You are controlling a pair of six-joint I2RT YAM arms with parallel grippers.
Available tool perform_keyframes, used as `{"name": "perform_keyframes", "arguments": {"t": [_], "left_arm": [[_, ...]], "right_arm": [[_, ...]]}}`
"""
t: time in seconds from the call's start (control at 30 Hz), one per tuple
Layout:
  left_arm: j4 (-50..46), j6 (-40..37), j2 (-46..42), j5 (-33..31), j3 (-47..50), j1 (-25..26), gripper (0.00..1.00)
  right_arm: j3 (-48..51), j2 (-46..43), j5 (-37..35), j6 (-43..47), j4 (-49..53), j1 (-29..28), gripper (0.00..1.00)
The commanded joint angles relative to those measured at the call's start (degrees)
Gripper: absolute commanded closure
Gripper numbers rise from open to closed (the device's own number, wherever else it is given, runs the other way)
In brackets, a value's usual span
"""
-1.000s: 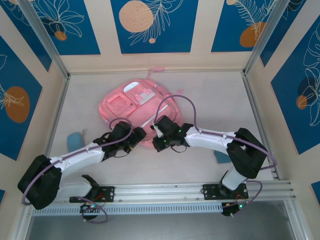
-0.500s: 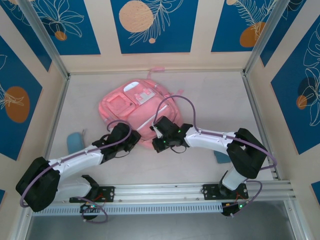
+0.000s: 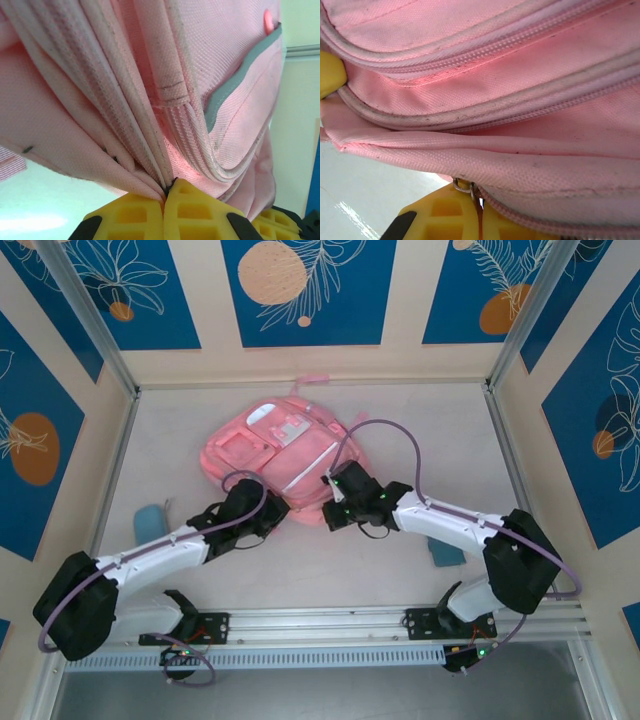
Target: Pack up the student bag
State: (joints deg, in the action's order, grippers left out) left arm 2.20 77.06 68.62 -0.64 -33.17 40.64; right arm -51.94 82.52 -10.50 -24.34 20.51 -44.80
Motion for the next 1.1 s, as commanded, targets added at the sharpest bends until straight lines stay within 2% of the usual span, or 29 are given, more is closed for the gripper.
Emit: {"name": "perform_keyframes", "arguments": {"t": [0.0, 0.07, 0.13, 0.2, 0.3, 0.43, 0.6, 0.7, 0.8, 0.9, 1.0, 1.07], "left_arm": [[-11.86, -4.38, 0.85, -10.1, 0.52, -2.06, 1.0], [-11.55, -5.35, 1.28, -9.69, -0.24, -2.05, 1.0], [-10.27, -6.87, 2.14, -8.58, -1.14, -2.03, 1.0], [-8.75, -8.11, 3.22, -7.5, -1.96, -1.95, 1.0], [-6.32, -9.5, 4.64, -5.6, -3.4, -1.97, 1.0], [-5.12, -10.45, 6.05, -4.41, -5.46, -1.96, 1.0], [-8.73, -10.2, 6.34, -6.6, -6.68, -1.97, 1.0], [-11.52, -10.11, 5.67, -8.43, -6.11, -2.06, 1.0], [-12.9, -10.32, 3.99, -9.72, -4.78, -2.49, 1.0], [-13.63, -12.0, 2.58, -9.86, -4.43, -2.92, 1.0], [-13.92, -15.37, 3.43, -7.82, -6.35, -3.25, 1.0], [-13.96, -17.77, 6.25, -4.17, -8.94, -4.75, 1.0]], "right_arm": [[0.82, -2.63, -10.3, -1.09, 11.52, 5.23, 1.0], [0.61, -3.24, -5.64, 0.48, 11.47, 5.26, 1.0], [1.01, -3.83, 5.27, 3.44, 10.03, 4.73, 1.0], [1.03, -3.95, 10.54, 3.86, 9.05, 3.06, 1.0], [0.23, -2.7, 9.2, 0.72, 8.95, 0.25, 0.96], [-0.04, -0.93, 2.94, -5.2, 7.91, -1.52, 0.92], [0.17, -1.14, -5.64, -9.14, 9.7, -1.54, 1.0], [0.26, -2.89, -11.1, -7.99, 12.67, 0.03, 1.0], [1.6, -5.38, -11.17, -4.58, 13.11, 4.67, 1.0], [2.42, -6.86, -7.47, -2.75, 13.22, 9.79, 1.0], [2.53, -7.33, -3.14, -1.48, 13.0, 10.48, 1.0], [3.31, -7.59, 1.43, -1.09, 11.46, 9.0, 1.0]]}}
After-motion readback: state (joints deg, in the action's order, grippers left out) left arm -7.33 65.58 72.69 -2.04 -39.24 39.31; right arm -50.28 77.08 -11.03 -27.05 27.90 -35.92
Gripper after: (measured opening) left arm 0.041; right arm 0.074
